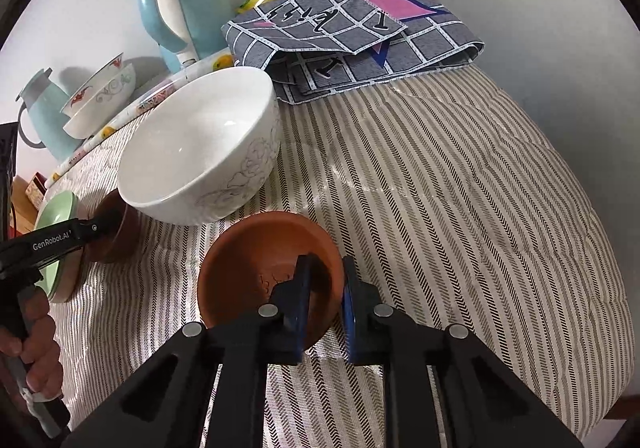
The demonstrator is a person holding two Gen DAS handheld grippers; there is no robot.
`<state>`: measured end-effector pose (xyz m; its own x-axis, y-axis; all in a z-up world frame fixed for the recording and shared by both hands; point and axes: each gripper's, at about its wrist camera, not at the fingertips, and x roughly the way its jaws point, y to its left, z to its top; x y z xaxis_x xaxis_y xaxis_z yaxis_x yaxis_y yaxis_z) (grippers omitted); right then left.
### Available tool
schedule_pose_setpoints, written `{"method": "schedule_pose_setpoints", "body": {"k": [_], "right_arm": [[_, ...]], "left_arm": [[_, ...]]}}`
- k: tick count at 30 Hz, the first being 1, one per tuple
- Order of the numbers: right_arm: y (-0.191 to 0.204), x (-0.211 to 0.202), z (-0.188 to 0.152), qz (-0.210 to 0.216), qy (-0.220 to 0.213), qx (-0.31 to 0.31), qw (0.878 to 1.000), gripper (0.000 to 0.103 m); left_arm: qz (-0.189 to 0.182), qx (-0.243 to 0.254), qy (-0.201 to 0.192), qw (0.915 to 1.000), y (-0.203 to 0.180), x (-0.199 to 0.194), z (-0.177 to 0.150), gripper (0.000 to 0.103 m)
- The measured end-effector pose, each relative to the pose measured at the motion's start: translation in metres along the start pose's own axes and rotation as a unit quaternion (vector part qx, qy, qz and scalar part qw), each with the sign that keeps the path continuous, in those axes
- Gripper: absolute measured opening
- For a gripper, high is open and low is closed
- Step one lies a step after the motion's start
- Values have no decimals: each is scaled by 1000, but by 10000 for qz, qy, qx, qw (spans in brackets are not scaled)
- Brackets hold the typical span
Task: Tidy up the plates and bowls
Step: 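Close the right gripper on its brown bowl rim while the left gripper grips the other brown bowl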
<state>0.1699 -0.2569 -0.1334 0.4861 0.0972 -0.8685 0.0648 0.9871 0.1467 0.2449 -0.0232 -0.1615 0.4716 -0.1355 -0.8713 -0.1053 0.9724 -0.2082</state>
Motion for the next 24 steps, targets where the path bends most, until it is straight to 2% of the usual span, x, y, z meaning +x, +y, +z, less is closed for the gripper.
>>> {"method": "schedule_pose_setpoints", "body": {"k": [6, 24], "right_arm": [[3, -8, -3, 8, -140, 35, 9999, 9], [19, -50, -17, -15, -425, 28, 9991, 8]], "left_arm": [[-180, -53, -56, 9998, 2, -9, -2, 10], [-454, 126, -363, 9982, -2, -55, -16, 9]]}}
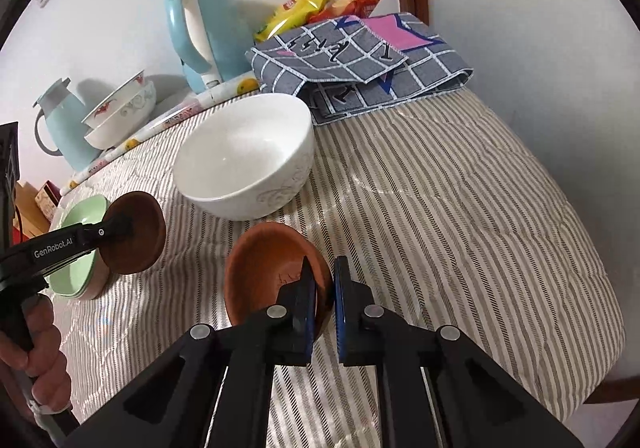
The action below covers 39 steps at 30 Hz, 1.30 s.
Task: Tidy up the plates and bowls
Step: 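Close the right gripper on its brown bowl rim while the left gripper grips the other brown bowl, then carry the brown bowl in the right gripper over the white bowl and lower it inside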
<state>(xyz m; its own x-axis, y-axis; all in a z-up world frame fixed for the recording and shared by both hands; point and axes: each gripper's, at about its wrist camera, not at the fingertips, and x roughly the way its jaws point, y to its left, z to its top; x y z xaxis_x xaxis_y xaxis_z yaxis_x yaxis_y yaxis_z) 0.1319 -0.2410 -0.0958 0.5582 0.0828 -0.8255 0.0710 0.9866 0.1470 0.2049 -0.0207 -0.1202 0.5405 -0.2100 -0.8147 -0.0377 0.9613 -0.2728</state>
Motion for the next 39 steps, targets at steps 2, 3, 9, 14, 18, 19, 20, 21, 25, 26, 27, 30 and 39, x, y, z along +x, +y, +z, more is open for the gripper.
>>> {"method": "schedule_pose_setpoints", "body": {"k": [2, 3, 9, 14, 18, 19, 20, 21, 25, 26, 27, 30, 39], "right_arm": [[2, -6, 0, -19, -43, 16, 10000, 8], [2, -10, 1, -28, -68, 46, 10000, 8], [11, -28, 6, -100, -221, 110, 9996, 8], [22, -39, 13, -109, -308, 108, 9994, 8], [30, -45, 22, -90, -395, 86, 9991, 8], [33, -46, 25, -70, -411, 93, 9991, 8], [34, -46, 27, -60, -418, 96, 9991, 8], [36, -46, 30, -53, -432, 90, 9990, 8], [45, -43, 41, -54, -455, 67, 9989, 8], [46, -42, 43, -51, -457, 59, 9989, 8], [47, -41, 46, -56, -456, 54, 9989, 8], [51, -34, 53, -75, -454, 34, 9989, 8], [54, -2, 73, -102, -256, 16, 9996, 8]], "left_arm": [[9, 8, -27, 10000, 1, -6, -1, 9], [9, 7, -41, 10000, 2, -8, -1, 9], [-7, -2, -157, 9999, 11, -27, 0, 9], [-79, -24, -303, 9995, 19, -45, 4, 9], [-65, -54, -411, 9991, 27, -56, 10, 9], [-59, -66, -440, 9990, 30, -58, 12, 9], [-56, -77, -456, 9989, 32, -60, 13, 9], [-46, -92, -469, 9988, 34, -60, 15, 9], [6, -155, -531, 9985, 46, -64, 23, 9], [22, -166, -545, 9984, 47, -64, 24, 9], [34, -174, -562, 9983, 50, -65, 26, 9], [88, -226, -595, 9979, 58, -66, 32, 9], [142, -441, -544, 9974, 75, -51, 43, 9]]}}
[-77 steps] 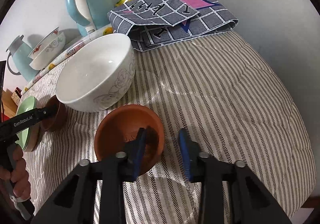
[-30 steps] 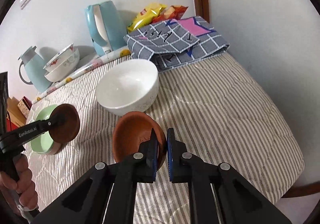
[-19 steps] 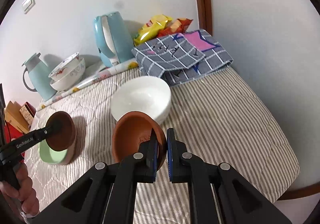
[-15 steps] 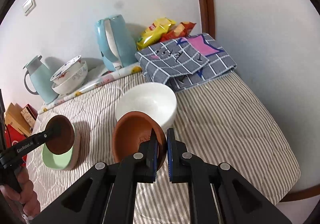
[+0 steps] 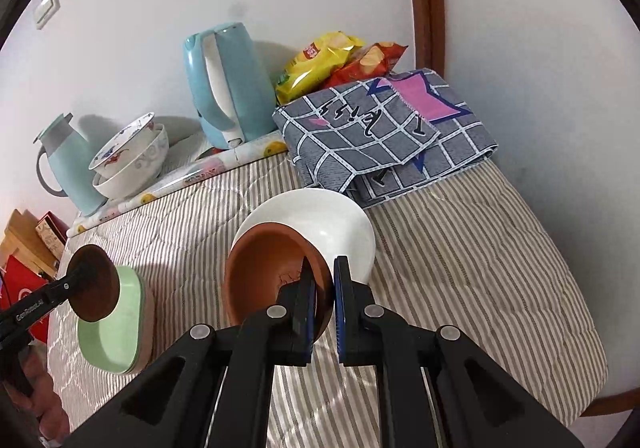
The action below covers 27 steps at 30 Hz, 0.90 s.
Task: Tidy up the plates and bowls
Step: 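Carry the brown bowl in the right gripper over the white bowl and lower it inside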
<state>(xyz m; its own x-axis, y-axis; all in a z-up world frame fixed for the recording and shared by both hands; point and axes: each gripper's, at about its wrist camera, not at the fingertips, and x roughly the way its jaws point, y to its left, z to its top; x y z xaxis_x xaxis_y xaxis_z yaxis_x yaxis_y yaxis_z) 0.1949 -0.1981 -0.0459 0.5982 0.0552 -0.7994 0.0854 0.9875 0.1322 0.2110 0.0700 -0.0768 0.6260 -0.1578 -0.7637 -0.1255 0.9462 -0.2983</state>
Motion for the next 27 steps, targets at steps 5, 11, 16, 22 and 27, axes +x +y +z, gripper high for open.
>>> {"method": "schedule_pose_setpoints", "body": {"k": [5, 11, 16, 22, 27], "right_arm": [[0, 16, 6, -59, 70, -60, 9999, 8], [-2, 35, 13, -135, 195, -86, 9997, 8], [0, 53, 16, -184, 348, -121, 9992, 8], [6, 69, 16, -216, 498, -236, 9982, 8], [7, 80, 17, -228, 600, -255, 9976, 8]], "left_arm": [[78, -21, 24, 10000, 4, 8, 4, 9], [147, -75, 82, 9998, 9, 19, 8, 9], [197, -135, 91, 9997, 15, 23, 10, 9], [236, -205, 75, 9995, 22, 26, 15, 9], [249, -242, 98, 9993, 24, 31, 17, 9]]}}
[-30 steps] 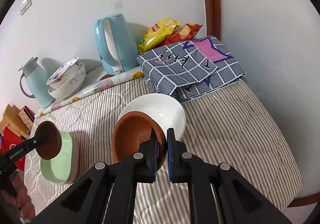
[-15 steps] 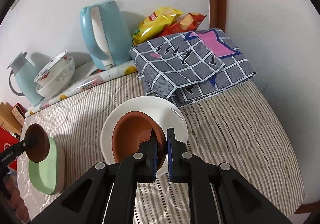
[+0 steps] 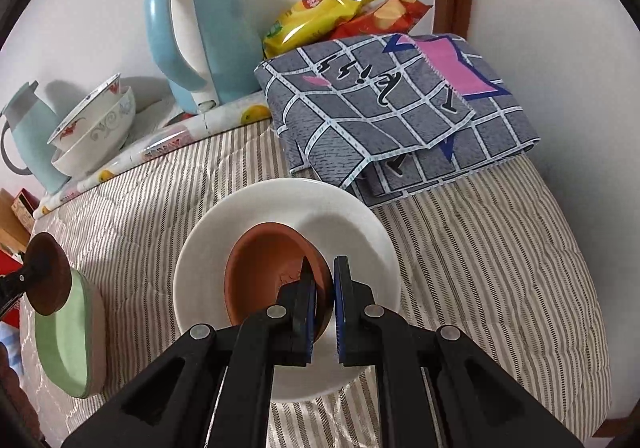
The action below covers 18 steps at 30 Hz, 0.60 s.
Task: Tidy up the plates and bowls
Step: 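Carry the brown bowl in the right gripper over the white bowl and lower it inside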
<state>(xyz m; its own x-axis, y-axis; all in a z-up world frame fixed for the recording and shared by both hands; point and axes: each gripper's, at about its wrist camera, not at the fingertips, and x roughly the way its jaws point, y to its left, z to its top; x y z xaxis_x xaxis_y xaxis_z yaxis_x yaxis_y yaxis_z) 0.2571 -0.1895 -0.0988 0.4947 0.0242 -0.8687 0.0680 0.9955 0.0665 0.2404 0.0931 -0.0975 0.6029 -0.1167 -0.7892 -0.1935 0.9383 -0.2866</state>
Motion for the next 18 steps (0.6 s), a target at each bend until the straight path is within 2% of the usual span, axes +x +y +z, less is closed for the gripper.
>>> {"method": "schedule_pose_setpoints", "body": {"k": [13, 18], "right_arm": [[5, 16, 4, -48, 253, -101, 9996, 8], [7, 23, 7, -244, 360, -236, 9988, 8]], "left_arm": [[-39, -11, 22, 10000, -1, 7, 4, 9], [-87, -11, 47, 10000, -3, 9, 5, 10]]}}
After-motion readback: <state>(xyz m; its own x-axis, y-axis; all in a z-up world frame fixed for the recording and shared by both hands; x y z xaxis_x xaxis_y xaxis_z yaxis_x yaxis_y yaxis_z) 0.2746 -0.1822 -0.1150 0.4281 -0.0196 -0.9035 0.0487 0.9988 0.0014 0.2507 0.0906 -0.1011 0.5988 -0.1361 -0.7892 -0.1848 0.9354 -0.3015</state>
